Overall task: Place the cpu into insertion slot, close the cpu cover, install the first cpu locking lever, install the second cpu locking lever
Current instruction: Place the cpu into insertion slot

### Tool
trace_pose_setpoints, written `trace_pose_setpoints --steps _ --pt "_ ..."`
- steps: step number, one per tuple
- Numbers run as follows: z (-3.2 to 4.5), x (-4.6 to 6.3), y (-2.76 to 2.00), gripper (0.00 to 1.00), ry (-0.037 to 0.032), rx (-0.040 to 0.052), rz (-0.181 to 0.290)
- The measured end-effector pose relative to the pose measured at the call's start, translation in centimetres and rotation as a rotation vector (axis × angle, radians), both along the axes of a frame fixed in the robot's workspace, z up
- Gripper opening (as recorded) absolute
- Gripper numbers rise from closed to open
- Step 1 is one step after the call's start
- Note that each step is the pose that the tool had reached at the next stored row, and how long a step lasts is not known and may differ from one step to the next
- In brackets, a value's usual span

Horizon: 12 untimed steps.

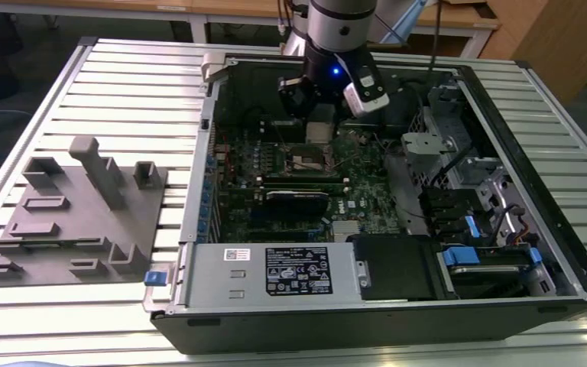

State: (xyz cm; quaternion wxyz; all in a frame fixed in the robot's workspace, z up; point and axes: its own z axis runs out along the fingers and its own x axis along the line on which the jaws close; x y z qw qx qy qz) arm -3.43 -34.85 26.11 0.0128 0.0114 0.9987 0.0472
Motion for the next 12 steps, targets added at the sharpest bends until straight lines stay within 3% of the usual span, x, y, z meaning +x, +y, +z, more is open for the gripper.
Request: trace_pose_setpoints --steps 4,5,12 --pt "-0.42 -0.3 0.00 0.54 -0.0043 0.0001 0.000" --pt "-0.89 -1.1 -0.01 0.54 -0.0095 0.0000 0.000" --pt "-1.11 -1.6 -0.01 0.54 -0.0124 -0.0011 0.000"
